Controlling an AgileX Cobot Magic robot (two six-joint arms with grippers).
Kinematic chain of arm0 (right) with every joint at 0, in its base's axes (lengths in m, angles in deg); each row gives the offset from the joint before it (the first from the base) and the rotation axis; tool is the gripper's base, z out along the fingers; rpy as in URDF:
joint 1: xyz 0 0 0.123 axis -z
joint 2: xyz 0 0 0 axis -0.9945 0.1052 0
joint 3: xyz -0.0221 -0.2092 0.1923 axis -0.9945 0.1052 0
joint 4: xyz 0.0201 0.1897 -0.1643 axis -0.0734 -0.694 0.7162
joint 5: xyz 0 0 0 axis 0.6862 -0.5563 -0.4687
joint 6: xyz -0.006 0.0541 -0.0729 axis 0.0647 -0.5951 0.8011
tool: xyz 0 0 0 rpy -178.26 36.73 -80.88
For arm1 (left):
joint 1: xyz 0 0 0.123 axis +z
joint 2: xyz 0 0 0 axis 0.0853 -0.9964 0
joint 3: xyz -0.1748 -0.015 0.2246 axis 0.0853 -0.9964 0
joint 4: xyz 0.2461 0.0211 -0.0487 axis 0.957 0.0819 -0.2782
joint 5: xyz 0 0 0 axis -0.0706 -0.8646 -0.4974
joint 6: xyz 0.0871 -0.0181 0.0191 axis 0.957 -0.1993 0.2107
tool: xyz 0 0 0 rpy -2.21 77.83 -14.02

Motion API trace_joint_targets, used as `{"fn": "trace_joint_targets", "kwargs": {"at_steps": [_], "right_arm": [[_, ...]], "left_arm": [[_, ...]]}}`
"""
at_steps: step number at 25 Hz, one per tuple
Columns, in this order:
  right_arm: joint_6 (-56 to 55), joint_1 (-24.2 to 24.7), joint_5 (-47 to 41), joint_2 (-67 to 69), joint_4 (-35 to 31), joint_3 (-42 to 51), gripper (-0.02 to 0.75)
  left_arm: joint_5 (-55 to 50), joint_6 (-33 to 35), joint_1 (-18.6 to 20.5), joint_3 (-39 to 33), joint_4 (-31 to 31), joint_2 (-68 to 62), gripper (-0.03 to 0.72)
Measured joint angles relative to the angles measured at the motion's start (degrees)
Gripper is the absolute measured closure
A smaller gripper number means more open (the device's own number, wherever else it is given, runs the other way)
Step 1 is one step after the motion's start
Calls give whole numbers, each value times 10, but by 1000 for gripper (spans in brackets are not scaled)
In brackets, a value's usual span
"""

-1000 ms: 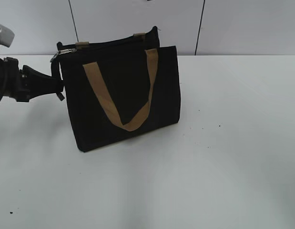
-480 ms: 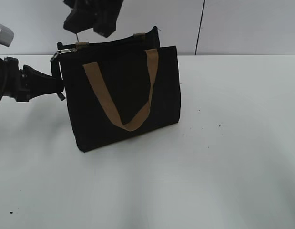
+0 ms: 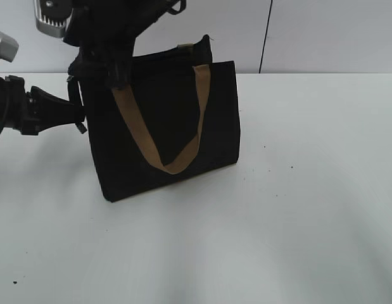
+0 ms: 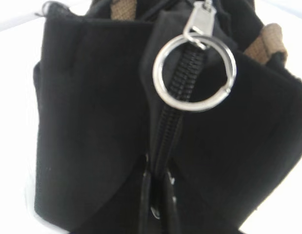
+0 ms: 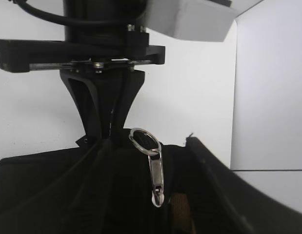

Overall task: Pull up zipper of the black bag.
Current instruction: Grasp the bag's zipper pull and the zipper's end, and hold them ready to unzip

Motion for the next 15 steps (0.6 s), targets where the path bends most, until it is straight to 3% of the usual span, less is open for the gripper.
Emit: {"fn": "trace_joint_targets", "kwargs": {"at_steps": [6,15], "right_arm": [[76,-6,5,25,-1,0,374],[90,-7,59,39,-1,0,374]], "left_arm": [[0,-1,0,0,0,0,671],[-1,-2,0,0,0,0,671]]}}
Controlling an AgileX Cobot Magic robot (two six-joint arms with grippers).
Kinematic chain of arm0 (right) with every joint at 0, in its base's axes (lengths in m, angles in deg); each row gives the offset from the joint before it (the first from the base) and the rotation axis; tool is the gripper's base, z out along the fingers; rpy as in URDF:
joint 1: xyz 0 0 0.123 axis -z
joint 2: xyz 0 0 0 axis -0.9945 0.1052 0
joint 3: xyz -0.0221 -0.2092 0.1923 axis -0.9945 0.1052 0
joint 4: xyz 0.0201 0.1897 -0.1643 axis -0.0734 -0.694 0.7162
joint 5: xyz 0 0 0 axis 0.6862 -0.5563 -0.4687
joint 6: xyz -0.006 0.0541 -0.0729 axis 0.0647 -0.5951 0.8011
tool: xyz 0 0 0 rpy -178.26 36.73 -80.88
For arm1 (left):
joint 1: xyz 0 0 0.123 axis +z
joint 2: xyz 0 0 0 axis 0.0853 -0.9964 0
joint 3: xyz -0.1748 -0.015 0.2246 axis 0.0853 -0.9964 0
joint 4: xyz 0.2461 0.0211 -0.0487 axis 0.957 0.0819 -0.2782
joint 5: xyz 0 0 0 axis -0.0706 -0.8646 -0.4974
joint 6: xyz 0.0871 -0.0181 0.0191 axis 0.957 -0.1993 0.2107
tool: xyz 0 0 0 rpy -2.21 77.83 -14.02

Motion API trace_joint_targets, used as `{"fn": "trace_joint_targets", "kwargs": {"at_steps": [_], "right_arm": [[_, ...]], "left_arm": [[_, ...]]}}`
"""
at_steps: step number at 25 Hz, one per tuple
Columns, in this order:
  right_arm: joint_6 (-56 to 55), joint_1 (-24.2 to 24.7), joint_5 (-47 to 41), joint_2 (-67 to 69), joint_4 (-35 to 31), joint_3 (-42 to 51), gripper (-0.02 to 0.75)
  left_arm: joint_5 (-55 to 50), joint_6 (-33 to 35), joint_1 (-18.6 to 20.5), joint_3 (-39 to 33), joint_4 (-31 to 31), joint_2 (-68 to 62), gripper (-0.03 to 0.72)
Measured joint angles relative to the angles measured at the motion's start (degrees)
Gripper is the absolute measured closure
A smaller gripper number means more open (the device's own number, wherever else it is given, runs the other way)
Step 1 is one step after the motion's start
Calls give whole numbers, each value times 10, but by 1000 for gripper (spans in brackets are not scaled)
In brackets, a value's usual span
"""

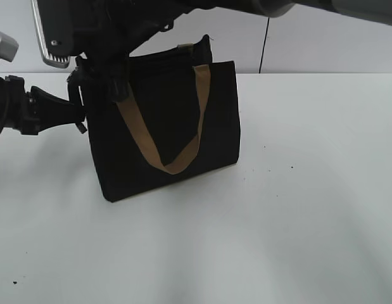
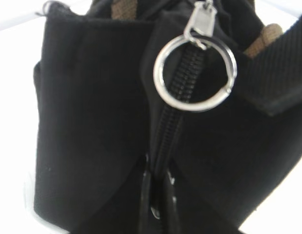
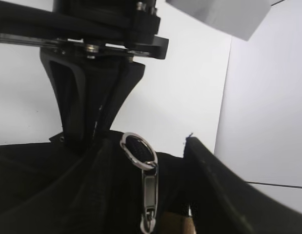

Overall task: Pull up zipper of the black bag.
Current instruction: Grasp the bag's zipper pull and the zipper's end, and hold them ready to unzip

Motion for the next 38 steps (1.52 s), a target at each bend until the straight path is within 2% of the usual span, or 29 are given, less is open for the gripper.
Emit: {"fn": "trace_joint_targets", "kwargs": {"at_steps": [7,19,27,31,35,38], "right_arm": [[0,0,0,0,0,0,434],[1,0,-2,18,-2,0,449],[-13,0,-2,18,-4,0,587],[-15,1,-2,17,-38,0,637],[-17,5,-3,17,-71,0,722],[-39,9,-3,17,-75,0,743]], "left_arm": [[-8,0,0,0,0,0,671],[-13,0,0,0,0,0,671],[-13,0,0,0,0,0,671],[-13,0,0,0,0,0,671],[-13,0,0,0,0,0,671],[-14,0,0,0,-1,0,671]]}}
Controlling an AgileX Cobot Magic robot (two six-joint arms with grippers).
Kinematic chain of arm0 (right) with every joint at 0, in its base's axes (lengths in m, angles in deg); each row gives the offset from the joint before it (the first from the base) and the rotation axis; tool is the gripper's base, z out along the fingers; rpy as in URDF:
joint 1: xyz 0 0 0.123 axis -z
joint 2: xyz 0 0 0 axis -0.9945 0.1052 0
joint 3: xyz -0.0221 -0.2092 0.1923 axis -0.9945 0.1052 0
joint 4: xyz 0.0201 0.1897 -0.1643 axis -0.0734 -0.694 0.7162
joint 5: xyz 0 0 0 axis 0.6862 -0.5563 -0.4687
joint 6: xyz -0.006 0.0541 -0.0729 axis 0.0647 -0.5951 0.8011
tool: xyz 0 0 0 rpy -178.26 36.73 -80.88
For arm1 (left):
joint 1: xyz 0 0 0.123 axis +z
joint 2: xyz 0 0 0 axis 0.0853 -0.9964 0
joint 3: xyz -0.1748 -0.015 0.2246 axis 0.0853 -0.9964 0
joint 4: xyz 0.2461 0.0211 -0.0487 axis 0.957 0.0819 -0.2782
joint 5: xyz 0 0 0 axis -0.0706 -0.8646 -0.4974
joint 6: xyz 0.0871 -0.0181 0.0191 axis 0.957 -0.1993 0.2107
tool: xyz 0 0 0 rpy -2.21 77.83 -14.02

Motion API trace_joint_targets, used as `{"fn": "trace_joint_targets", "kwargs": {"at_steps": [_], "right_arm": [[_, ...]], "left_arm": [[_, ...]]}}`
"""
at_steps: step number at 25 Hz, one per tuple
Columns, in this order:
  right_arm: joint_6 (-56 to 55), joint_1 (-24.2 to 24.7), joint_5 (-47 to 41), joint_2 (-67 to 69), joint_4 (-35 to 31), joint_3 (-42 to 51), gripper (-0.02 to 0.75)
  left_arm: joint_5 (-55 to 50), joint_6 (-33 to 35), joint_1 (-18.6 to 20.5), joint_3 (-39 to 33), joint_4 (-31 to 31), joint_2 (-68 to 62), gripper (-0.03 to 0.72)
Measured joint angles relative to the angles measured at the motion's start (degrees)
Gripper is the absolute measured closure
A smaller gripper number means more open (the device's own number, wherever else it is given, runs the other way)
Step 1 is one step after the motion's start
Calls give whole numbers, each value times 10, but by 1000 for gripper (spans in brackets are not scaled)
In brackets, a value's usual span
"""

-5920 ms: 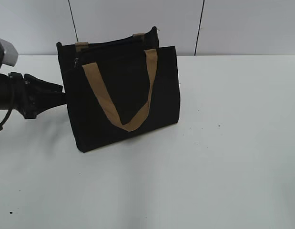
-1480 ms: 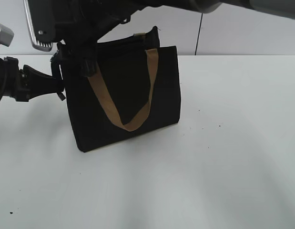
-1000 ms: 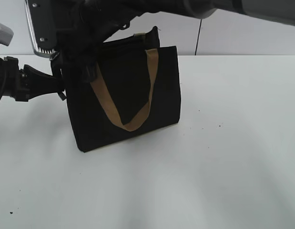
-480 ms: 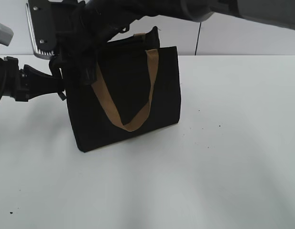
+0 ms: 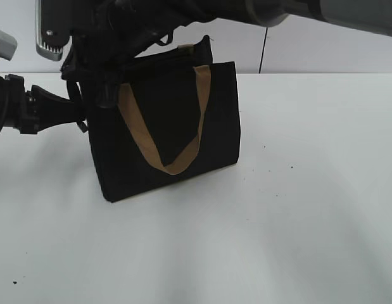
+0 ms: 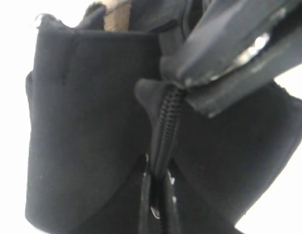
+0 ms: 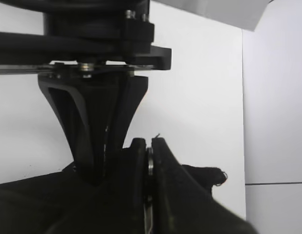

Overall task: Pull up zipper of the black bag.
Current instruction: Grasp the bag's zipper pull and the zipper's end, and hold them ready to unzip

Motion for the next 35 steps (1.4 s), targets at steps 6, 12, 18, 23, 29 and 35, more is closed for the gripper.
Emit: {"fn": "trace_joint_targets", "kwargs": {"at_steps": [6,12,18,23,29,35], "right_arm": [[-85,3,-3,-3,-2,0,746],[-179,25,-29,-19,-5,4,746],[-248,48,-29,-36,-29,3,747],[-262,50,-30,-37,-30,3,747],[-296,55,-35,-38,-29,3,747],[-377,102,-45,-43,-21,3,747]], "left_arm": [[0,0,0,0,-1,0,671],[3,0,-1,1,-7,6,671],[63,-33,-2,5,21,6,678],[77,-48,-2,5,33,6,678],[79,-49,-2,5,34,6,678],[84,-49,-2,5,54,6,678]]}}
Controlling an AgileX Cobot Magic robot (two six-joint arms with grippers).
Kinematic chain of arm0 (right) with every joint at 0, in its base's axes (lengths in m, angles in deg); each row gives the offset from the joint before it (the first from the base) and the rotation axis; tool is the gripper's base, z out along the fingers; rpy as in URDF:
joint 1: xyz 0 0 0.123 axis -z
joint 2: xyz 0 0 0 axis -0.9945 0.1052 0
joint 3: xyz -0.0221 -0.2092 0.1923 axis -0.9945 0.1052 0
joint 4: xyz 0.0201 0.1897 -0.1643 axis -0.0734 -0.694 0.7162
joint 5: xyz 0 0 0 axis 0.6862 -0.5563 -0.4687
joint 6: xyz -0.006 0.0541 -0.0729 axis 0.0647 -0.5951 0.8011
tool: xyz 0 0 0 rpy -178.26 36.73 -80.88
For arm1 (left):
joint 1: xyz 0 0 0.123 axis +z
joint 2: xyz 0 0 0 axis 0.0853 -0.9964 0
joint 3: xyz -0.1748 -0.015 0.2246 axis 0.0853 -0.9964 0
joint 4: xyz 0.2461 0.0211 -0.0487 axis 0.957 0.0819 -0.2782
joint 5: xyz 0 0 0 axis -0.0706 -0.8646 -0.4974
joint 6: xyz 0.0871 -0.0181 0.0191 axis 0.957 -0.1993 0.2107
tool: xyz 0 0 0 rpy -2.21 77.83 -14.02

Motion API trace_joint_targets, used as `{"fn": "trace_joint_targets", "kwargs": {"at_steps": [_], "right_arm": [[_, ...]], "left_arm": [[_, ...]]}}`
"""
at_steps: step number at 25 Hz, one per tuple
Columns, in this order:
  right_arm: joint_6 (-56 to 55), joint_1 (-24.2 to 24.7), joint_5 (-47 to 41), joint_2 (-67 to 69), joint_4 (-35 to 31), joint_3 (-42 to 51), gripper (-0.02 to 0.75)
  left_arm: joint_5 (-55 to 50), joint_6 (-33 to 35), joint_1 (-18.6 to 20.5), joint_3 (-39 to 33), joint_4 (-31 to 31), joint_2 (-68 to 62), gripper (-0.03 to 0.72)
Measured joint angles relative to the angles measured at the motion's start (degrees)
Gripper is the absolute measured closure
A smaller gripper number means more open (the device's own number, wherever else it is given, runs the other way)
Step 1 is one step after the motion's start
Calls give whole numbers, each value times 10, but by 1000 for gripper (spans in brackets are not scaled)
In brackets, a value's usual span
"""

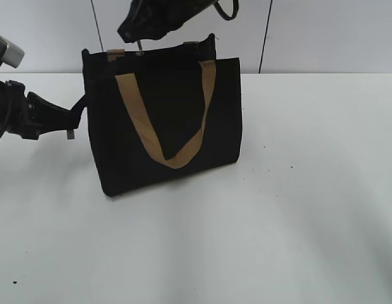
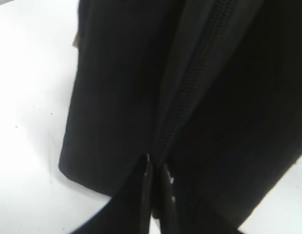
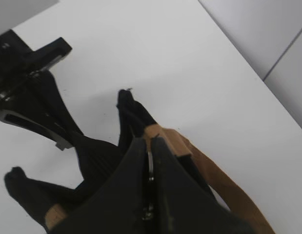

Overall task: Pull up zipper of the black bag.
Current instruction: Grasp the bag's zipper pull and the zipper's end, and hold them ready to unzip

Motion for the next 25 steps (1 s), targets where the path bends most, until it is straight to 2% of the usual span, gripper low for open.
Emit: {"fn": "trace_joint_targets", "kwargs": {"at_steps": [5,11,20,22,24,25], "right_arm": [[-22,29,-15,-4,10,0,747],[-50,73,-30,-9,66,0,747],[-75,91,-56,-11,67,0,737],[-70,94,-63,-16,69,0,678],[-65,100,-63,-30,69,-1,541],[-65,102,-65,-38,69,-1,447]], "left_arm": [[-3,-2,11,0,0,0,678],[-8,-6,44,0,2,0,678],[-37,-6,44,0,-6,0,678],[-35,-7,44,0,-6,0,673],[-36,-8,46,0,-4,0,621],[-41,-8,46,0,-6,0,575]]}}
